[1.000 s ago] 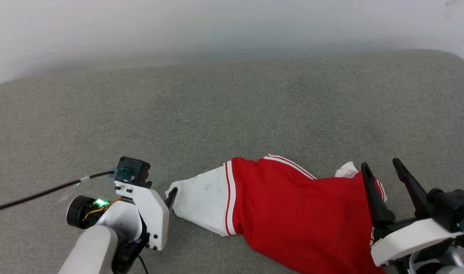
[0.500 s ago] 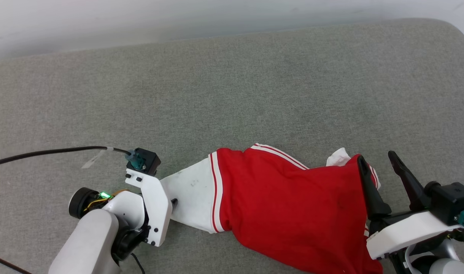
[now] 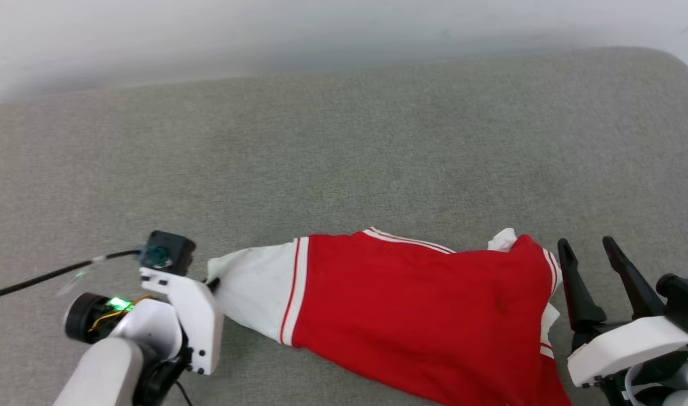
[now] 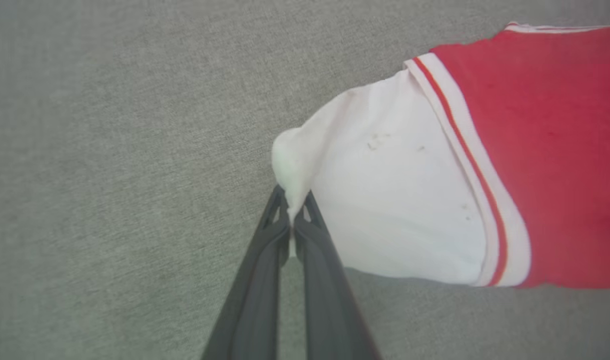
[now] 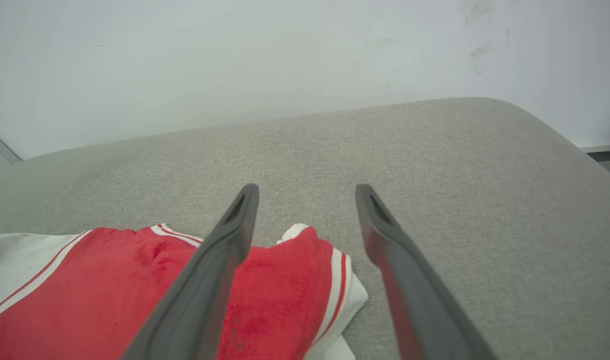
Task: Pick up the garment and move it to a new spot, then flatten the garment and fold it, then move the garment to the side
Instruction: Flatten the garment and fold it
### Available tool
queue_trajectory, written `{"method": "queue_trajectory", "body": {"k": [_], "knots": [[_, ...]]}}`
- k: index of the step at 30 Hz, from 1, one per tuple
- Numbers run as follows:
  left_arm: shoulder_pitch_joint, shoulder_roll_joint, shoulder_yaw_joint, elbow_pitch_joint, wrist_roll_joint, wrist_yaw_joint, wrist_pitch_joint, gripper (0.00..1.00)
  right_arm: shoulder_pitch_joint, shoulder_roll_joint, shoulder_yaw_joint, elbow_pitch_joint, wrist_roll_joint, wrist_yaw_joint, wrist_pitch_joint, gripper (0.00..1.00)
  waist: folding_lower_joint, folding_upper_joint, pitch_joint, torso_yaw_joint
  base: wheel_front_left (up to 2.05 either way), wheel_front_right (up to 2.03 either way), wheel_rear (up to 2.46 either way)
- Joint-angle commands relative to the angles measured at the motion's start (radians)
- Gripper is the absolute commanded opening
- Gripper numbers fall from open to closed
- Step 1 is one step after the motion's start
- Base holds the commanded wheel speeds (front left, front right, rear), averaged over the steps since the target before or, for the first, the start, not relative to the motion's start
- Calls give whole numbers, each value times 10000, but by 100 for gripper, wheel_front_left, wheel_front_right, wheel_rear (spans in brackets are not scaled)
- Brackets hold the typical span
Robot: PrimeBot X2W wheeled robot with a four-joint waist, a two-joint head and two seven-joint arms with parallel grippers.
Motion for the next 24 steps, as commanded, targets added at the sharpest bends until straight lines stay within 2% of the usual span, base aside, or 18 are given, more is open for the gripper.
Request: {"method": "queue_trajectory", "body": {"k": [1,7,11,17,24], "knots": [[173,88,144,-142,-44,124,-140,0,98,-39,-64,24,94,-5,50,100,-1,0,-144,135,0,0,0],[986,346,813,-1233,-14,765,-713,0,291,-325,-759,348,420,-7,798,100,-1,0,-484,451,0,0,0],[1347,423,1030,-1948,29,1030,-858,0,226,-819,-1120,957,973,-7,2218,100,-1,0,-589,589,0,0,0],[1267,405,1098,-2683,111,1205,-992,0,-457,-2112,-502,1573,2059,-5,4801,100,-1,0,-352,842,0,0,0],[877,271,936,-2951,114,1178,-1087,0,-1548,-2880,880,2032,2791,-5,6369,100,-1,0,188,1063,0,0,0]]}}
